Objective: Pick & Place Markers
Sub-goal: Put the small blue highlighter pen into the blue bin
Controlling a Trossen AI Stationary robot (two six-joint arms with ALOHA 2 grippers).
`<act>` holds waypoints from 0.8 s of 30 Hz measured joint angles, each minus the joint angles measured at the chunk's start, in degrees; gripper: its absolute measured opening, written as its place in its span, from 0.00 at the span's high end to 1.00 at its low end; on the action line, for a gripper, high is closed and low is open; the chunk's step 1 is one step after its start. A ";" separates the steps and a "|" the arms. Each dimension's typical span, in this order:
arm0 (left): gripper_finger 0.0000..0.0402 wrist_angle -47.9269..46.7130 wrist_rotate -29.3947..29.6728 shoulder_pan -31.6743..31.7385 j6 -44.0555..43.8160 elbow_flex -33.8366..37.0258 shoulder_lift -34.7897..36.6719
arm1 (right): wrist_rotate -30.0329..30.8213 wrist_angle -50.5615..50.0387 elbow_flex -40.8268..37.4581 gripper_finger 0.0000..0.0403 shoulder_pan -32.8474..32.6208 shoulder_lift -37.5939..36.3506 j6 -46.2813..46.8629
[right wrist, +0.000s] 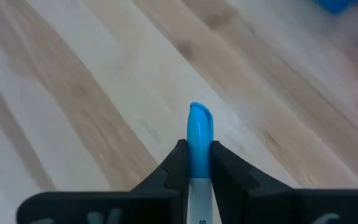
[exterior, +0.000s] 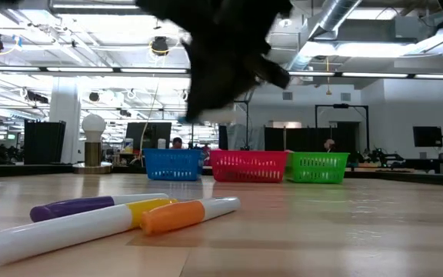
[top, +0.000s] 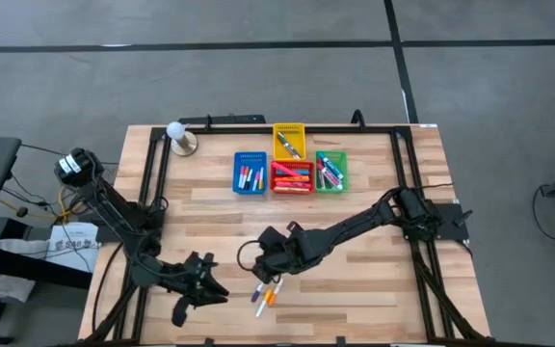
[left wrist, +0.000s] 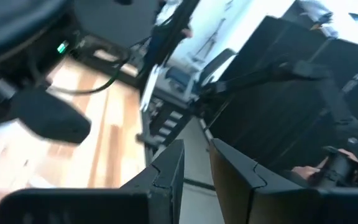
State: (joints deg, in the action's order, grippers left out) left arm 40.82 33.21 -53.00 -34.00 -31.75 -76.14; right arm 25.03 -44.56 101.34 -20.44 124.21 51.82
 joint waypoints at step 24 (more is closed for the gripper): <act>0.81 -12.05 11.30 -3.47 38.89 0.00 23.59 | -7.81 9.33 15.73 0.91 18.75 -0.18 -14.81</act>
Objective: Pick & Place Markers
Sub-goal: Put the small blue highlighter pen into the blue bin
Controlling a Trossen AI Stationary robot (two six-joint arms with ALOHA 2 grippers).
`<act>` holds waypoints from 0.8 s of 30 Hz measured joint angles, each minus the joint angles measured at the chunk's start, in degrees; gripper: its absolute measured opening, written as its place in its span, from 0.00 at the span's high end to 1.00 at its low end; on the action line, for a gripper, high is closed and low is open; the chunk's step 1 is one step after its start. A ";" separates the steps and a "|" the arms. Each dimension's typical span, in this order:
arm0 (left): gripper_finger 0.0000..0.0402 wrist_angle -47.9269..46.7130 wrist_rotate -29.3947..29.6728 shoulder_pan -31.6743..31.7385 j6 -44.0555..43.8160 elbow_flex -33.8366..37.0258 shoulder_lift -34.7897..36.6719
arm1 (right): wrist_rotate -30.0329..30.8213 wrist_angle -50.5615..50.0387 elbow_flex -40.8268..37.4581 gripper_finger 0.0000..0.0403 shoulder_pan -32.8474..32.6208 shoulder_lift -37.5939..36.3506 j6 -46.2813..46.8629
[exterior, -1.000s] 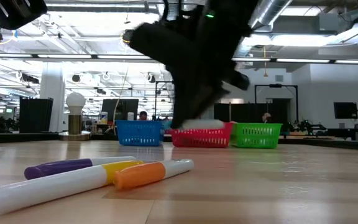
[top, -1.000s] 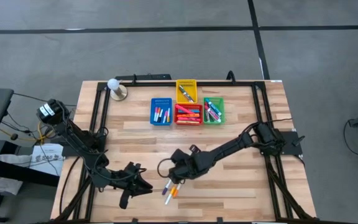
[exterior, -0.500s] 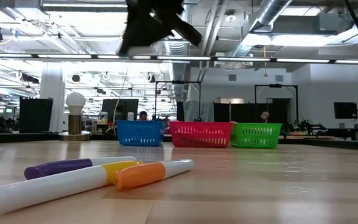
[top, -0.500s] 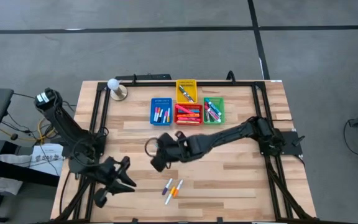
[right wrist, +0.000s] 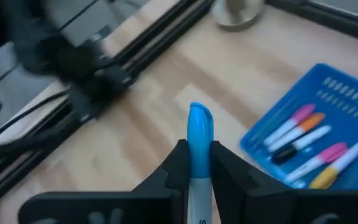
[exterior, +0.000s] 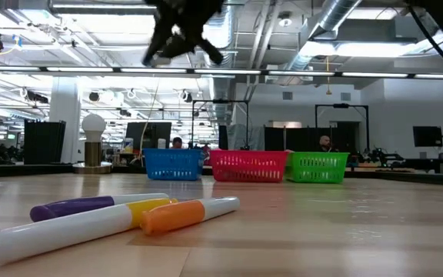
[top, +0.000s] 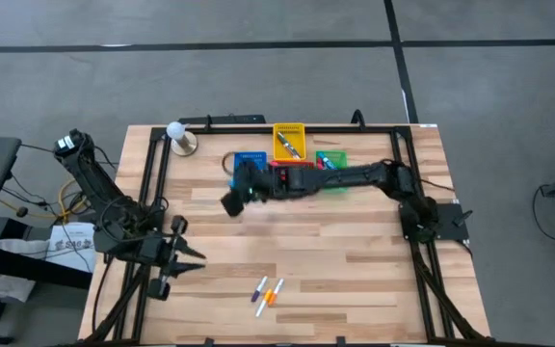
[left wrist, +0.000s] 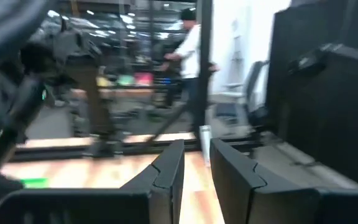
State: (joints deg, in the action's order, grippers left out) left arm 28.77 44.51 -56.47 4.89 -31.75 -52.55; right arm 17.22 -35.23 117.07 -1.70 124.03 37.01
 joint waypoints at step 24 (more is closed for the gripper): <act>0.81 -0.22 27.15 2.47 10.34 0.02 0.06 | -11.77 5.73 -0.69 0.91 15.34 10.14 -2.82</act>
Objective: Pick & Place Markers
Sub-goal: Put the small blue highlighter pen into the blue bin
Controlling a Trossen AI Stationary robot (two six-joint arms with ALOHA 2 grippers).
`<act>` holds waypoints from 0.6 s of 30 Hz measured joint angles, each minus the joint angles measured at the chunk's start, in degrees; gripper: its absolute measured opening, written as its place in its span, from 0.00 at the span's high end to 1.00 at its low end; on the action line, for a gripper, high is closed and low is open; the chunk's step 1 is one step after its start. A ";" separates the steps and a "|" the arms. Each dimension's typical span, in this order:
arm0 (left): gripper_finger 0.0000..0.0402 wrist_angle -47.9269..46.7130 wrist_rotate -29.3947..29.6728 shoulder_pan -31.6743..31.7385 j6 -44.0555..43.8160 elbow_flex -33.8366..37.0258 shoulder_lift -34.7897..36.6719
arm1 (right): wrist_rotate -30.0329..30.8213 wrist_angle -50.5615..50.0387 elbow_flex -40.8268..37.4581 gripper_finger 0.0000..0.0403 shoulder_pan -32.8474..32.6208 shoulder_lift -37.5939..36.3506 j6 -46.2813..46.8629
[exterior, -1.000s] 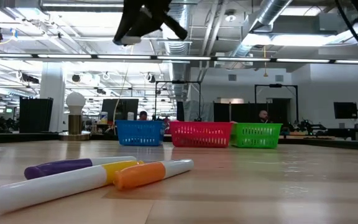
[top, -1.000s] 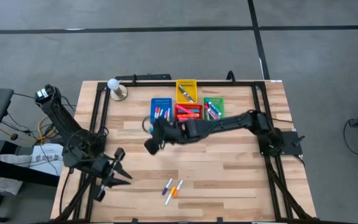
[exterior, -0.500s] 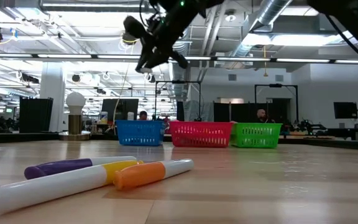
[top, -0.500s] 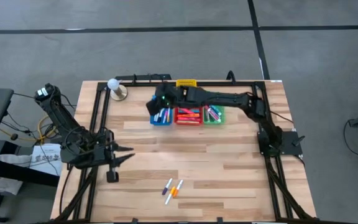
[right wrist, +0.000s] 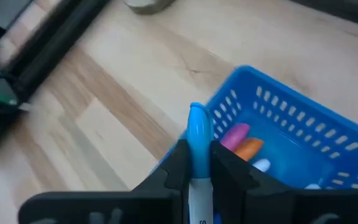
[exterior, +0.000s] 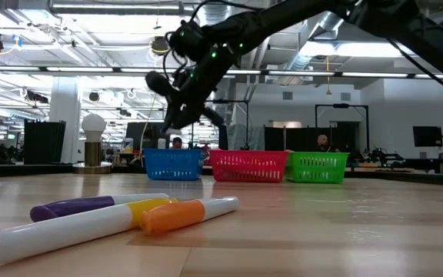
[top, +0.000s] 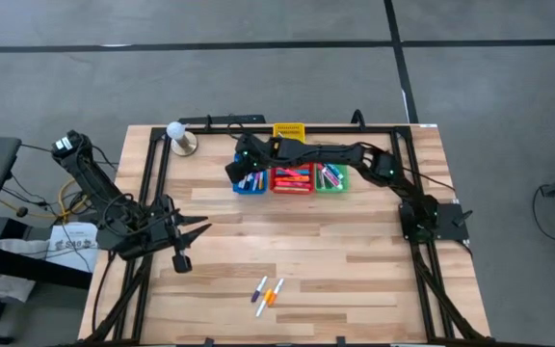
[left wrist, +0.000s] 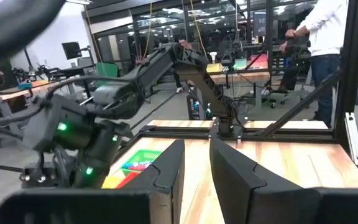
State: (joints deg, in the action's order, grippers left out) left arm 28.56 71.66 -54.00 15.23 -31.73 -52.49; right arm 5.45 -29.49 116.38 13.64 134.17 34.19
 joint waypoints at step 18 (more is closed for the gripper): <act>0.81 0.17 -2.15 0.00 -6.60 0.00 -0.02 | 0.51 -0.94 0.00 0.88 0.01 0.22 0.33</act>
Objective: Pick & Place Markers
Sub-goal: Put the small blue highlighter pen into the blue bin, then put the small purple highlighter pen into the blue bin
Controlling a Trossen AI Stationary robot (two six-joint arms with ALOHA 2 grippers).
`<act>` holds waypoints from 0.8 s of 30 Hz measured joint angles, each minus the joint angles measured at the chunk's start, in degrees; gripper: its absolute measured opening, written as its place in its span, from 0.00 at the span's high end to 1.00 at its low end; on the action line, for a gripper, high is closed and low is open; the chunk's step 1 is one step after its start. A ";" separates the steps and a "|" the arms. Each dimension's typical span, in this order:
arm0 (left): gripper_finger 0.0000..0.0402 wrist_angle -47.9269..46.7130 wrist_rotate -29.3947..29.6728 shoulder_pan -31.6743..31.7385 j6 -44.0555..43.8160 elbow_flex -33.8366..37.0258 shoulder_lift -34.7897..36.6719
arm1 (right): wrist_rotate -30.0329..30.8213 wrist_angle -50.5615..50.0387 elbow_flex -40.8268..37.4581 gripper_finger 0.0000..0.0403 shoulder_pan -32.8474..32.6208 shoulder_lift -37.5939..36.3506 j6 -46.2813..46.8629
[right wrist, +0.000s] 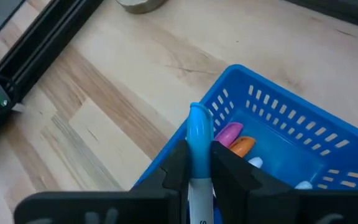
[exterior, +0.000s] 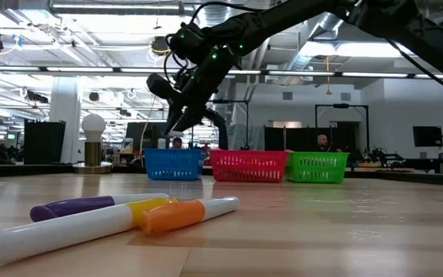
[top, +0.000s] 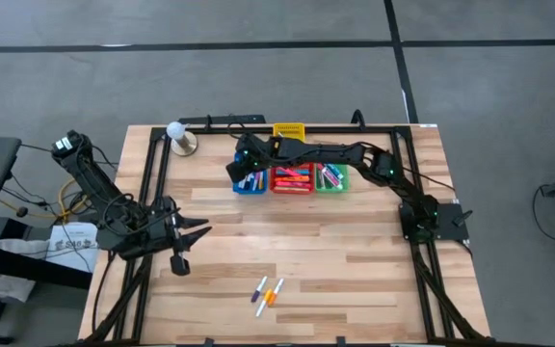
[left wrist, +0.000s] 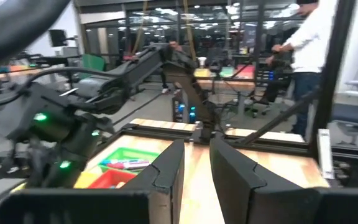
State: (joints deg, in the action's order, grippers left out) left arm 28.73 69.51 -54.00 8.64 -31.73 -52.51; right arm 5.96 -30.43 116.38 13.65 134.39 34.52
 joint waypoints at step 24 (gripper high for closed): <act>0.81 -0.22 -2.26 -1.32 -5.11 0.00 -0.02 | -0.25 -10.63 -0.01 0.51 -0.45 -1.29 -0.39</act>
State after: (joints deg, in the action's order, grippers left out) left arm 28.51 67.25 -55.32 3.53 -31.73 -52.53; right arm 5.71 -41.06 116.37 13.20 133.09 34.13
